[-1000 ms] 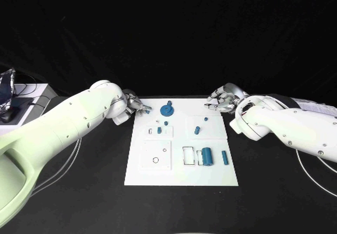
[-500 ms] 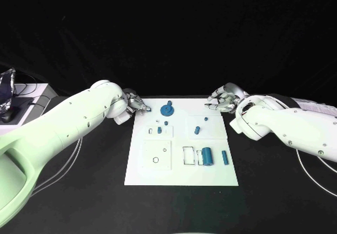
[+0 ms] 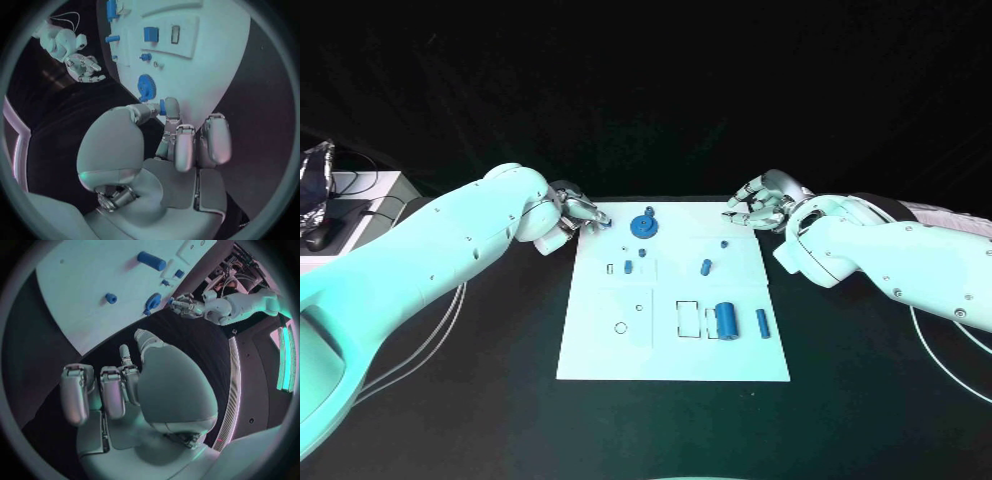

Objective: Assemble the parts on the task board

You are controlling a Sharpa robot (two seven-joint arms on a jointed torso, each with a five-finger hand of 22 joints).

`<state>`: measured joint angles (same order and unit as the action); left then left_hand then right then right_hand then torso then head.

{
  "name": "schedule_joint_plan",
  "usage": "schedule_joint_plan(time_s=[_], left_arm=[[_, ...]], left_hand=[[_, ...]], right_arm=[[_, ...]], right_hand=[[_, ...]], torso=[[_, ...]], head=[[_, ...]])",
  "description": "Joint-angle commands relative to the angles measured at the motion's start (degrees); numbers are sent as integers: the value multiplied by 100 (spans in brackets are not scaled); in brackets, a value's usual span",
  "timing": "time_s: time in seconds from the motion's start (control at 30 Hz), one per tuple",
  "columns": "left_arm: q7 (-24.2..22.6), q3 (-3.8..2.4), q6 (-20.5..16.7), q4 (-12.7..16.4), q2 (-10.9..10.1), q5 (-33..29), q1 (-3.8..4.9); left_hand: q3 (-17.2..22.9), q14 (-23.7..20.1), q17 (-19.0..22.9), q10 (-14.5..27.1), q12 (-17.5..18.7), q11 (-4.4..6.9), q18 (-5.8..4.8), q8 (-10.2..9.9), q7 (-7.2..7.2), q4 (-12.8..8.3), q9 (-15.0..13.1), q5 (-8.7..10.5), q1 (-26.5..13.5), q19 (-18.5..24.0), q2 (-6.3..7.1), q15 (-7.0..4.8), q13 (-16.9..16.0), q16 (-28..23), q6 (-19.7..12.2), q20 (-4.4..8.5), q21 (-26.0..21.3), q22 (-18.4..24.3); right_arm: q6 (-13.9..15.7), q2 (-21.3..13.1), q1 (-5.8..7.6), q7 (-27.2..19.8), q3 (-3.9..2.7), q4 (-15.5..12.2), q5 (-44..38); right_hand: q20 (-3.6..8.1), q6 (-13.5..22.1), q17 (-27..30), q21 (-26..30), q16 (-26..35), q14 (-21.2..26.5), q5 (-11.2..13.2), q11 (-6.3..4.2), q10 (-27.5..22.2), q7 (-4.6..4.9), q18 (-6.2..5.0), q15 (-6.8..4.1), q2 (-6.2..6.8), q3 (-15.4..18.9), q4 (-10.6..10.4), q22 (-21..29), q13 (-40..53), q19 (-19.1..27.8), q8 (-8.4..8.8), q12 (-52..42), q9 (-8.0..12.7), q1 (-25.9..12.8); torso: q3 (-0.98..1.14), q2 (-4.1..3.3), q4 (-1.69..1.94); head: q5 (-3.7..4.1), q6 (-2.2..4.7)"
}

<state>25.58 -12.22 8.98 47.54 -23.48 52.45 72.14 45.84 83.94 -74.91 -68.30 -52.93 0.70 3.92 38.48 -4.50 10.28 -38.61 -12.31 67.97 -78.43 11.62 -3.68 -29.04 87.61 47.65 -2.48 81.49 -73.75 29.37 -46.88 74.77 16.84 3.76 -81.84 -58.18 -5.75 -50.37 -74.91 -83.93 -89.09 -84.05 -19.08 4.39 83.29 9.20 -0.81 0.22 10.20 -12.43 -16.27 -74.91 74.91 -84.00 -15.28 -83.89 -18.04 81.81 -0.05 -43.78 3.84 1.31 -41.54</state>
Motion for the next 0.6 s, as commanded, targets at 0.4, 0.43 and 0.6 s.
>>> schedule_joint_plan(time_s=[0.4,0.43,0.6], left_arm=[[211,182,123,1031,-557,-441,5],[211,216,95,1121,-604,-405,4],[200,341,-83,1524,-803,-143,-6]], left_hand=[[685,515,-1183,-370,-314,79,-36,243,177,-760,-832,-224,-409,-153,-105,-87,-422,83,346,43,124,-182],[688,518,-1193,-394,-333,85,-40,245,185,-763,-827,-232,-429,-164,-115,-92,-449,88,363,47,132,-197],[708,531,-1237,-529,-442,121,-63,262,225,-787,-791,-276,-546,-234,-164,-121,-616,110,462,75,184,-296]], right_arm=[[-69,-40,-3,-34,-1,-3,-39],[-70,-44,-3,-34,-1,-5,-39],[-70,-60,-8,-38,-1,-17,-37]], right_hand=[[-10,31,-1109,22,37,-503,-39,6,16,7,-71,-9,34,-29,-1,-1108,844,-350,-22,-22,-6,-13],[-10,31,-1109,22,37,-503,-39,6,16,7,-71,-9,34,-29,-1,-1108,844,-350,-22,-22,-6,-13],[-10,31,-1109,22,37,-503,-39,6,16,7,-71,-9,34,-29,-1,-1108,844,-350,-22,-22,-6,-13]], torso=[[57,92,24],[59,104,30],[68,146,40]], head=[[-34,-55],[-30,-66],[-39,-102]])
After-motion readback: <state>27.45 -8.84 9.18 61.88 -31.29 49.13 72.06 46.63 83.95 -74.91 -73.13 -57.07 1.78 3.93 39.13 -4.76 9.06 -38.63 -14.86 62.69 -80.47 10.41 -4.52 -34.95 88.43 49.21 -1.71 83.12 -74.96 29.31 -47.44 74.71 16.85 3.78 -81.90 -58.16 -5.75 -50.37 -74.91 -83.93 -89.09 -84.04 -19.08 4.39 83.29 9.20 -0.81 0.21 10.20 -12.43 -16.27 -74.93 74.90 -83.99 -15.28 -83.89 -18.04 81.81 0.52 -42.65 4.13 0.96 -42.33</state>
